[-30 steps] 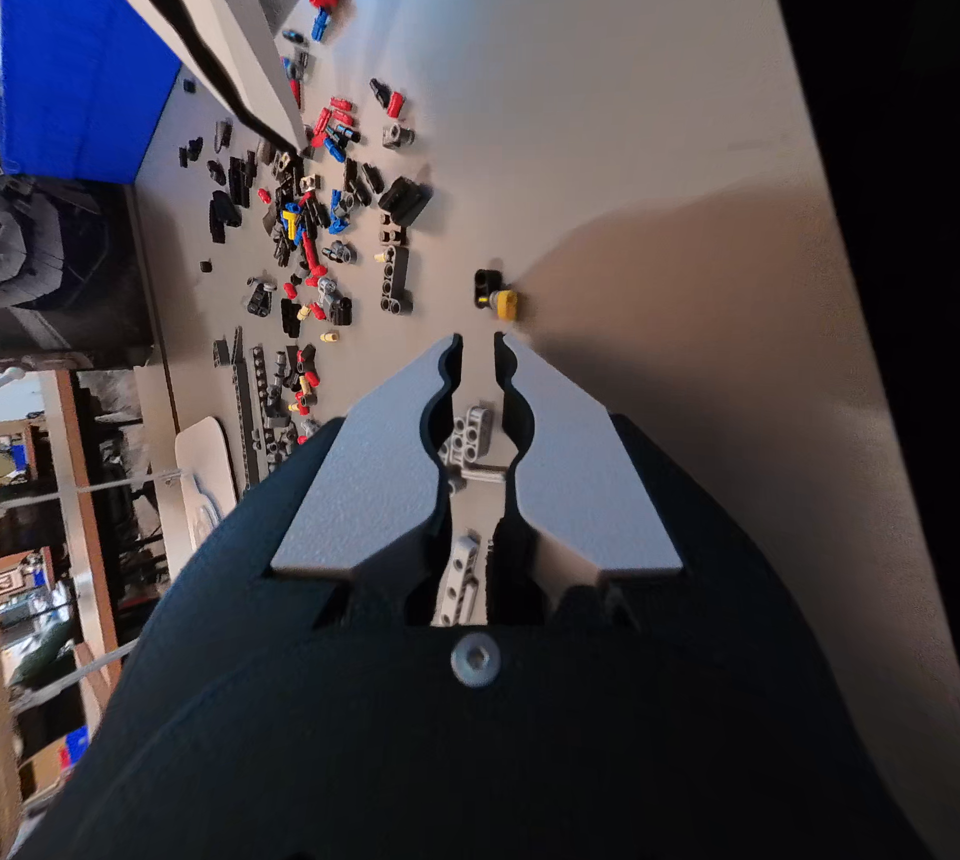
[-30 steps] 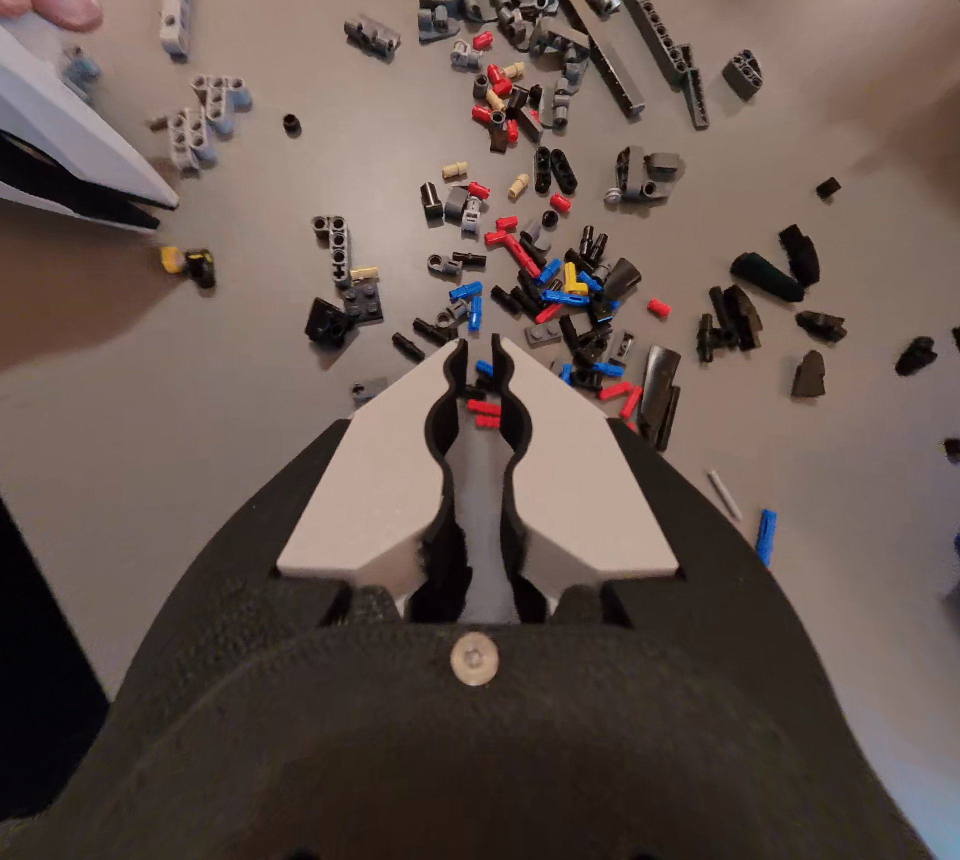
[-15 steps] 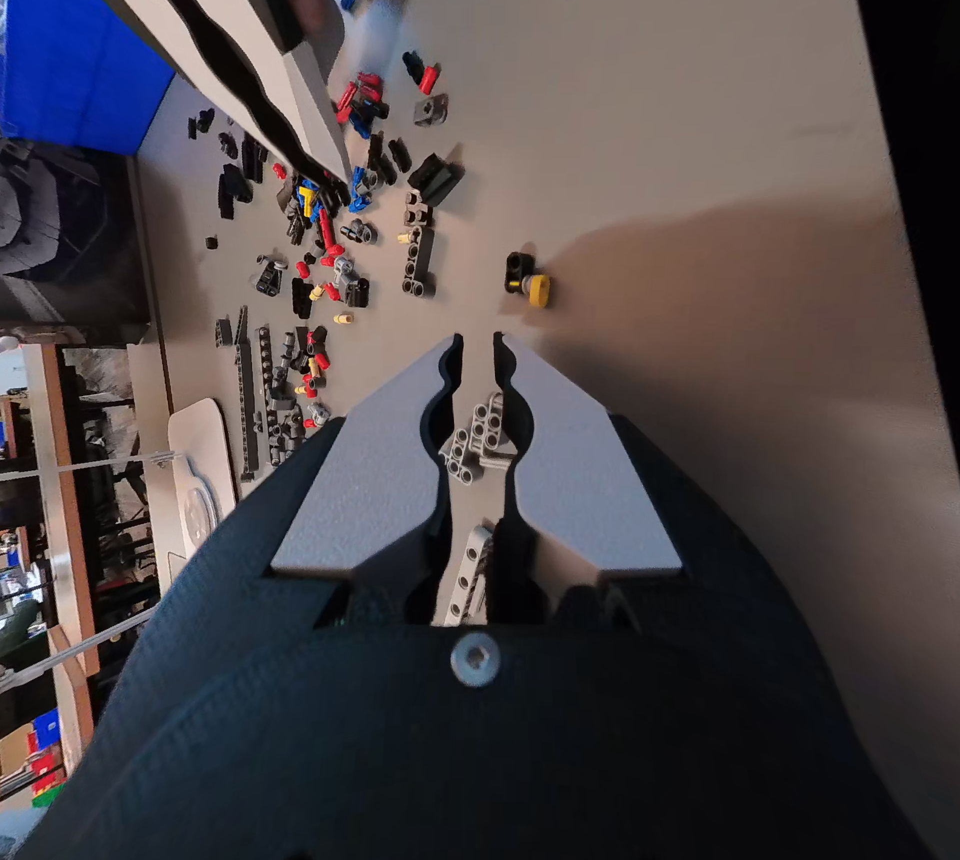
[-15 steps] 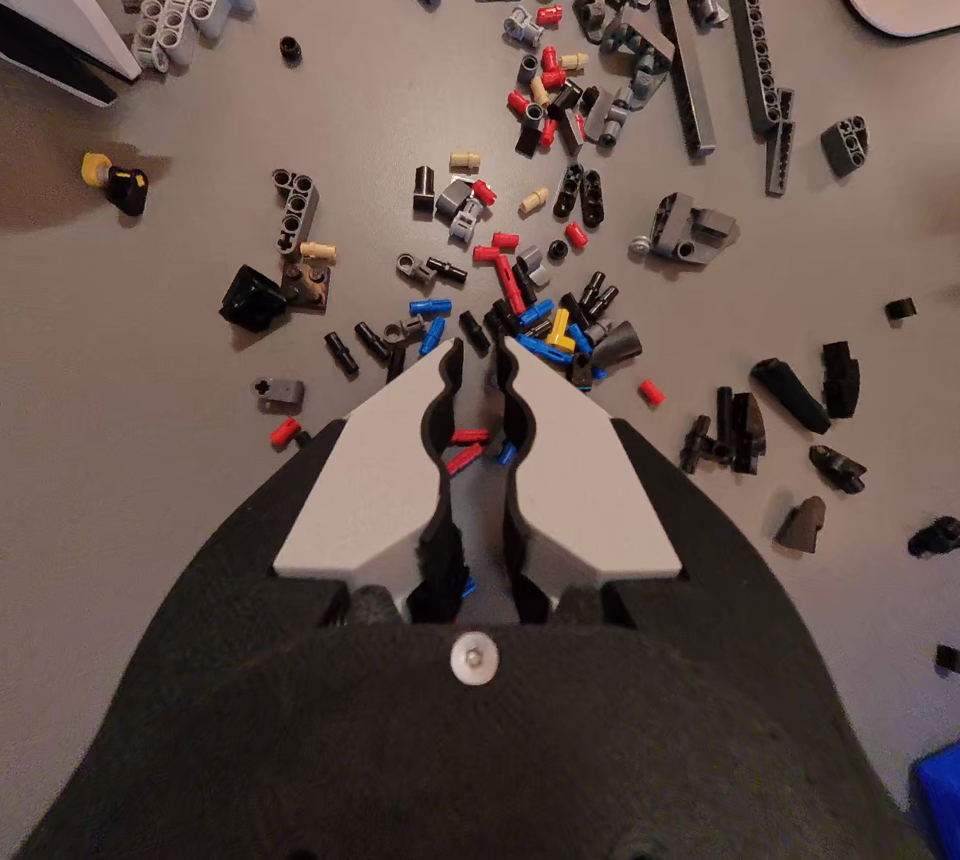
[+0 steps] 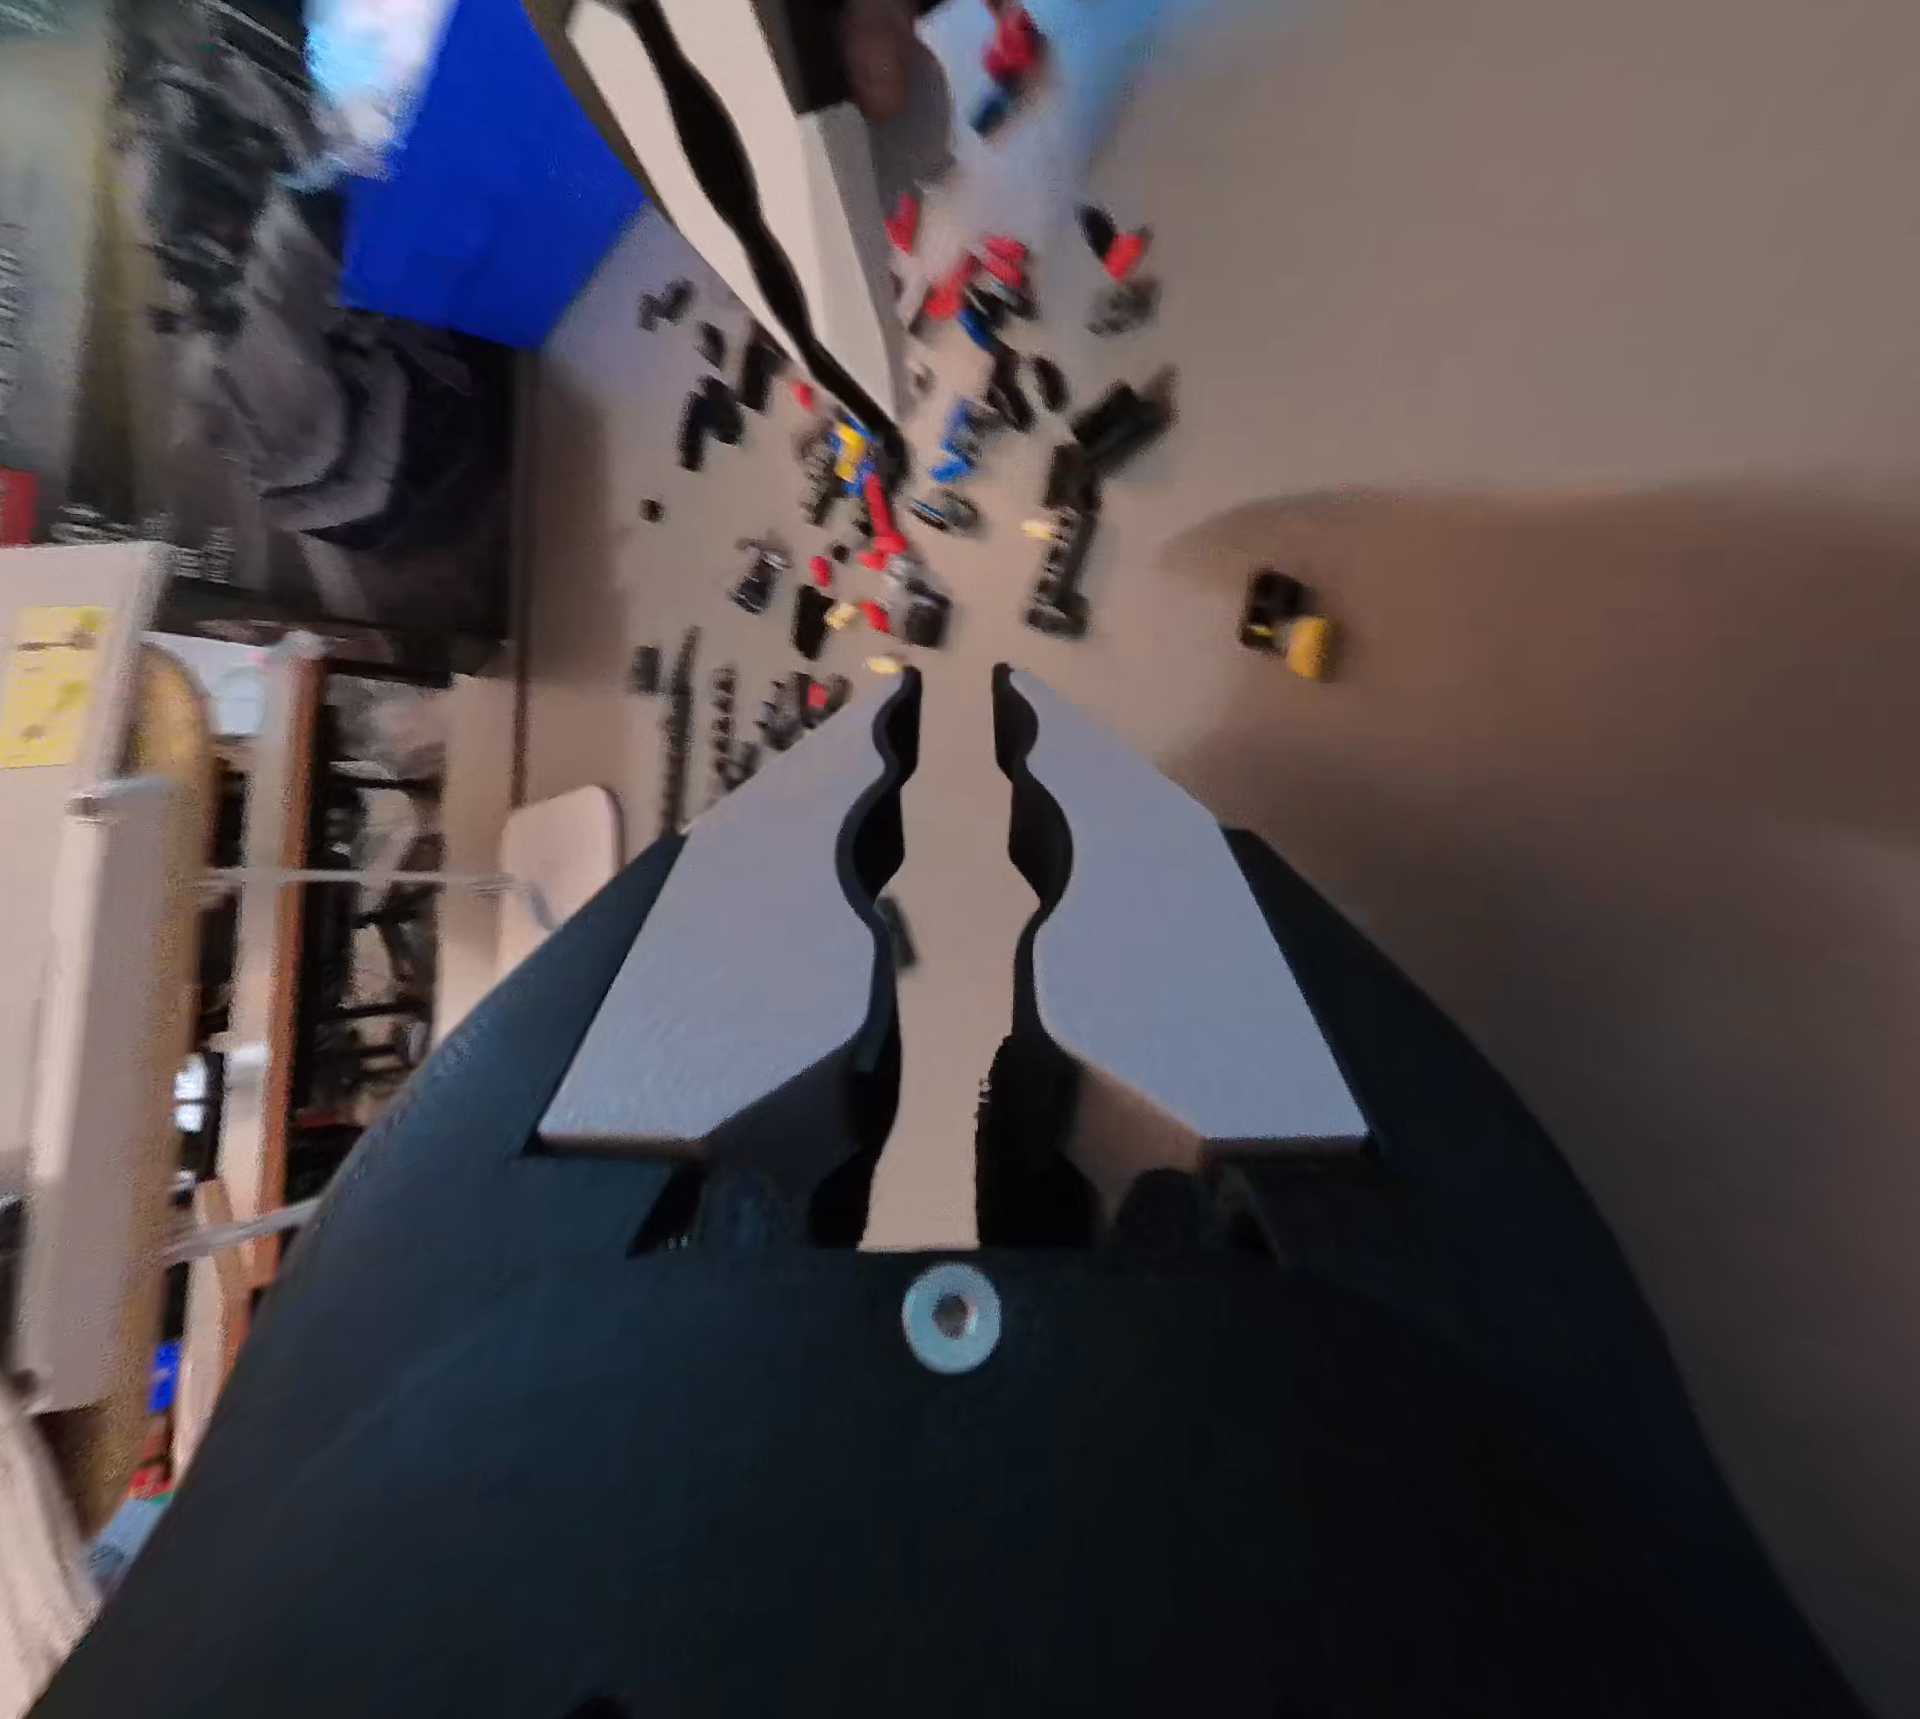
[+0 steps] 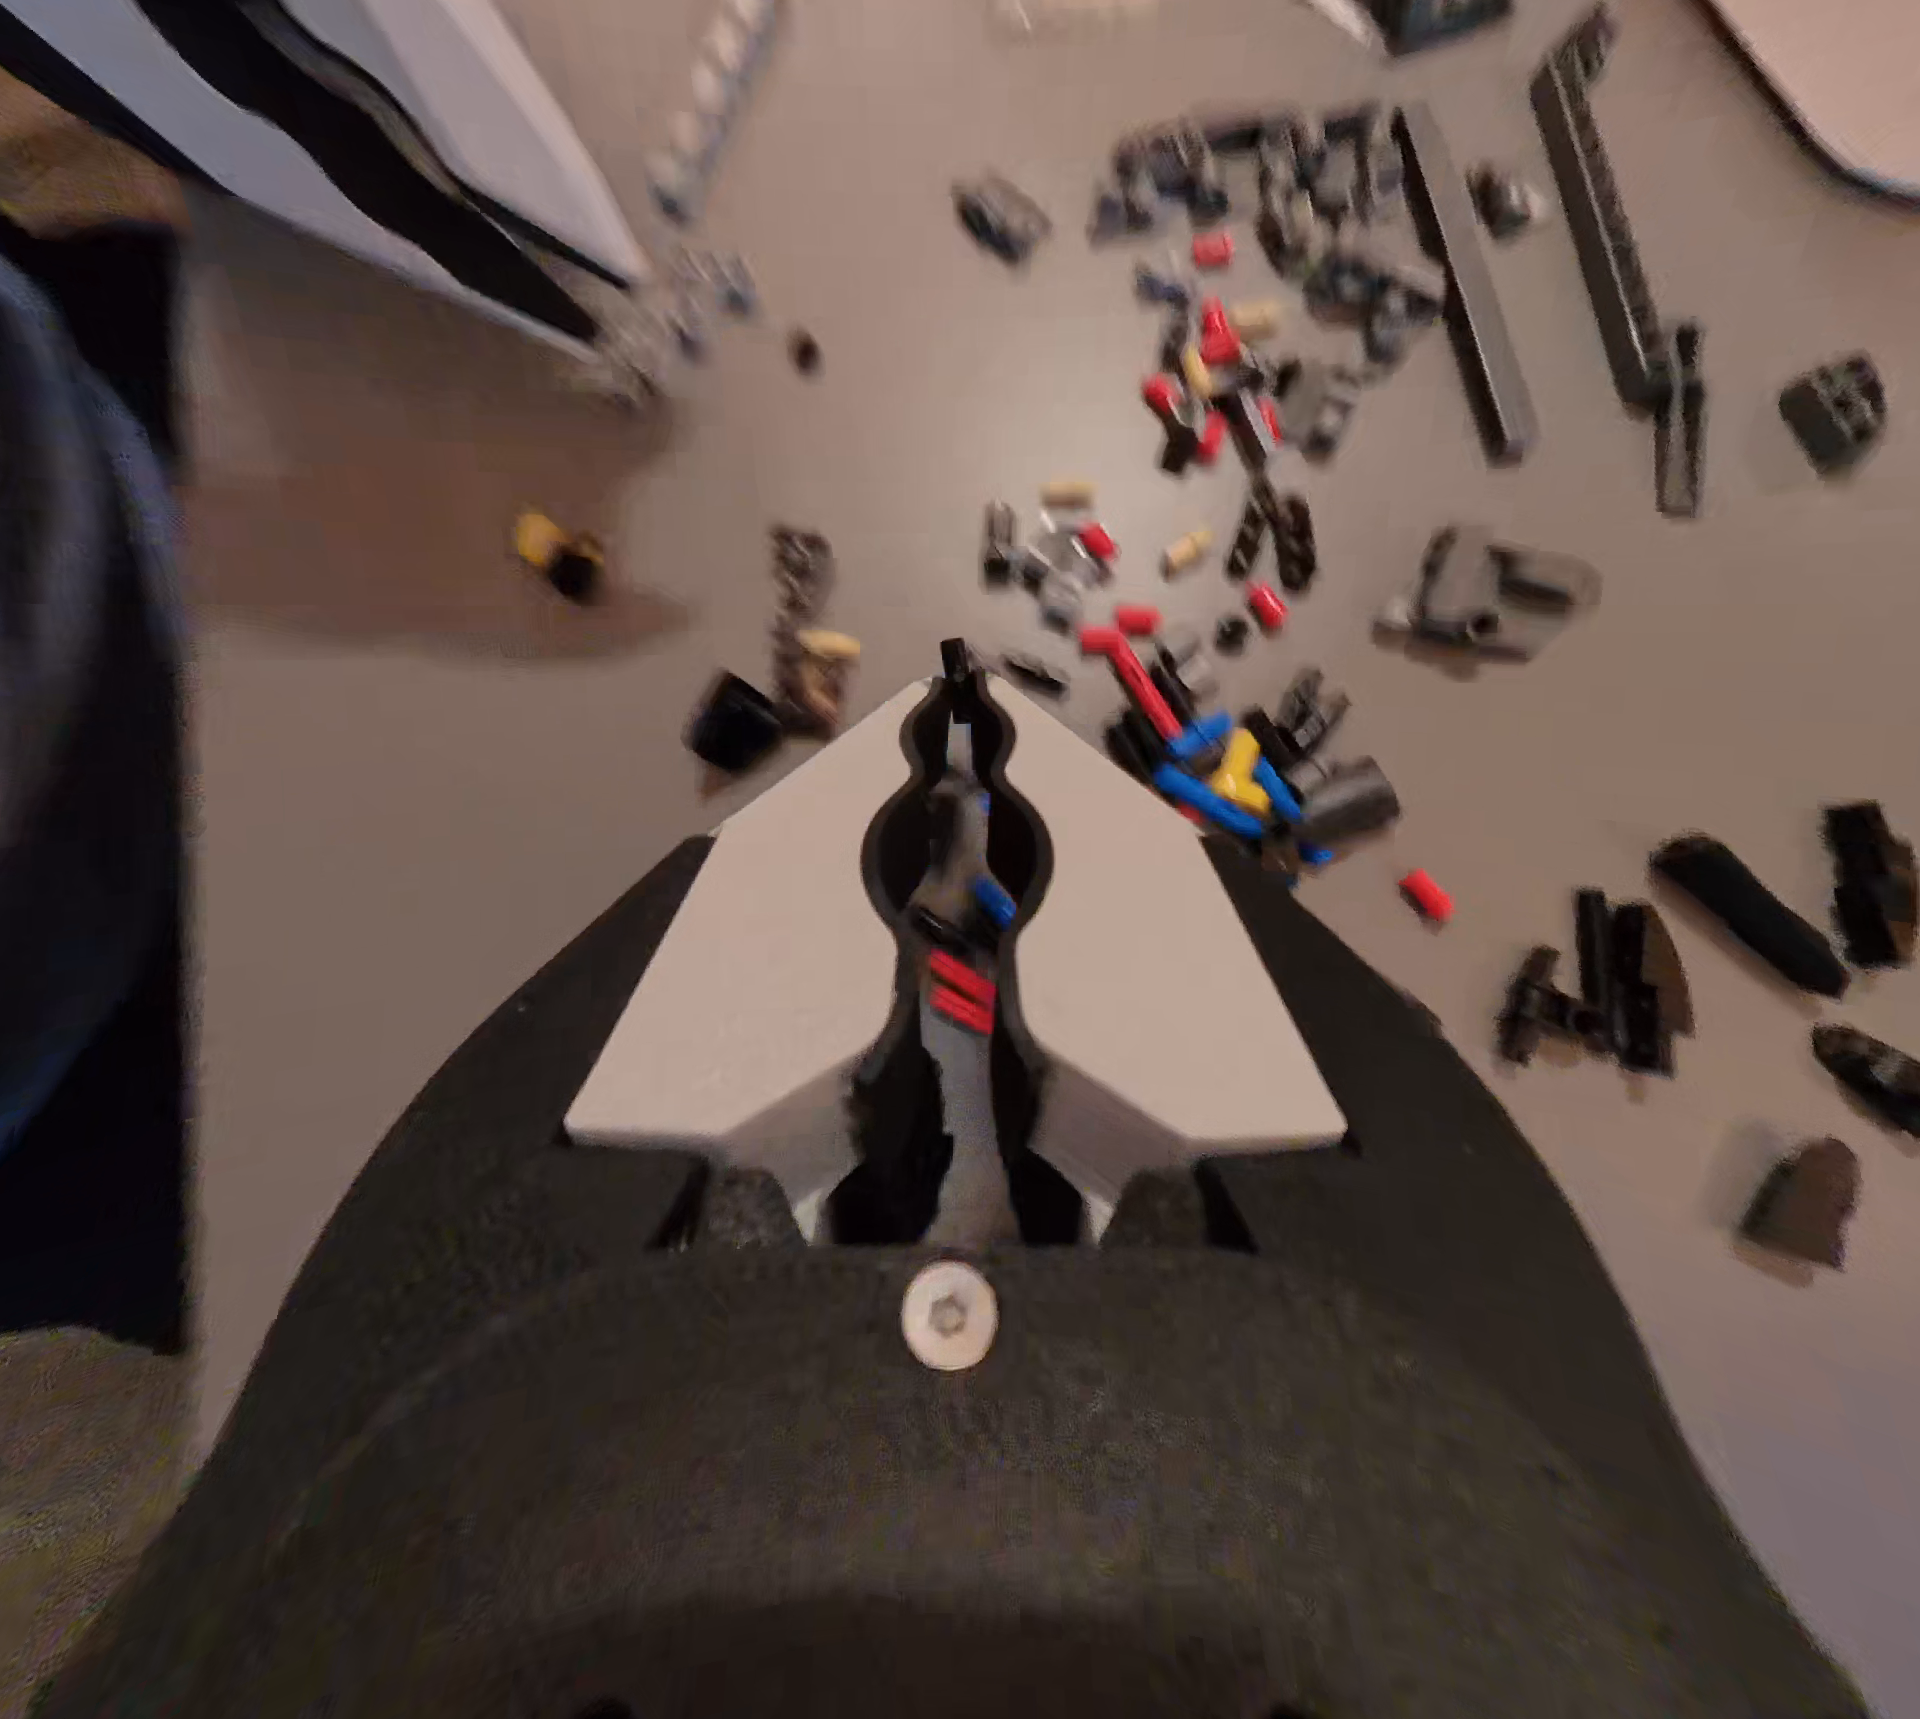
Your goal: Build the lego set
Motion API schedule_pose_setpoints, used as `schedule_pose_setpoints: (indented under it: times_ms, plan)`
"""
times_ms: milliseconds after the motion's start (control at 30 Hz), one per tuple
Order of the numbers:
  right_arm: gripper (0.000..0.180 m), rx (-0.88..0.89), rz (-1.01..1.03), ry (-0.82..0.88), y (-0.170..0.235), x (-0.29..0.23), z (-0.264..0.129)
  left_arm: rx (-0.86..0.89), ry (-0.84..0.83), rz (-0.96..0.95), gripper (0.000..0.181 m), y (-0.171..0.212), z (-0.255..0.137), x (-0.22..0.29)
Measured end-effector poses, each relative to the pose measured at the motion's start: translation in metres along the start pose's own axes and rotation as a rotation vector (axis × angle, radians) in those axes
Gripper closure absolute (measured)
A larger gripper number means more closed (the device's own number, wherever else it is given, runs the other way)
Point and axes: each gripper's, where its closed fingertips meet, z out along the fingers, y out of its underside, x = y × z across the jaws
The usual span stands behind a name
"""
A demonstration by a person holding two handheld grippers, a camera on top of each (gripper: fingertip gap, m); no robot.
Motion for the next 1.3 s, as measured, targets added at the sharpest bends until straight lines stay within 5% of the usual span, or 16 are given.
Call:
schedule_pose_setpoints:
  times_ms: [267,633,767,967,1300]
  plan:
    - [0.179,0.132,0.003,-0.225,-0.085,-0.063,-0.037,0.176,-0.247,0.121,0.162,-0.048,-0.024,-0.052]
    - [0.179,0.121,0.025,-0.271,-0.115,-0.089,-0.050,0.208,-0.338,0.203,0.179,-0.070,-0.054,-0.060]
    - [0.170,0.219,-0.040,-0.173,-0.135,-0.090,-0.062,0.308,-0.341,0.040,0.179,-0.076,-0.074,-0.073]
    - [0.174,0.289,-0.329,0.018,-0.158,-0.105,-0.077,0.538,-0.134,-0.299,0.179,-0.090,-0.094,-0.080]
    - [0.179,0.327,-0.368,-0.005,-0.167,-0.117,-0.084,0.700,0.014,-0.483,0.179,-0.103,-0.109,-0.084]
